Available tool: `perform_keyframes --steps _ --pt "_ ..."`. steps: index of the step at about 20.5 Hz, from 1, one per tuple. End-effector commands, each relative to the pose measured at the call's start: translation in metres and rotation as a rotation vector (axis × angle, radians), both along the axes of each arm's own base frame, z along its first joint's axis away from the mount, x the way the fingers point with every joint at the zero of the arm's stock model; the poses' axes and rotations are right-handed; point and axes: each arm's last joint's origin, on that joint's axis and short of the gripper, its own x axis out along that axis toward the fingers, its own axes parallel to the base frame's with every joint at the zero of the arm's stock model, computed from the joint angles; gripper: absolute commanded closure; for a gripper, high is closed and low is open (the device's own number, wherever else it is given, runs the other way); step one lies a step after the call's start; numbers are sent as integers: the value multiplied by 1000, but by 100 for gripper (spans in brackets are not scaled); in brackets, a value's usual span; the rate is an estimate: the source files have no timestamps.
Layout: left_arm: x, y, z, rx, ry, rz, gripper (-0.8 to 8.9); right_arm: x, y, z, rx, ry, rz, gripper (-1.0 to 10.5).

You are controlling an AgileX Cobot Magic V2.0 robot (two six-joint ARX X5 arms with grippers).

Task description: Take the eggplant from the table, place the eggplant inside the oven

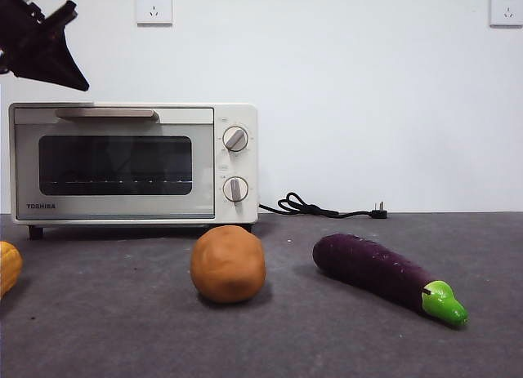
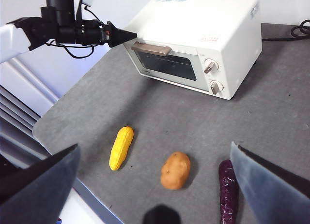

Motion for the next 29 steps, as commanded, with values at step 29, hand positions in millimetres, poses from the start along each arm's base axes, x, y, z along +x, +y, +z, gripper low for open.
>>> perform_keyframes --steps 29 --pt "-6 -46 -58 -80 399 -271 819 4 1 0 -8 -8 5 348"
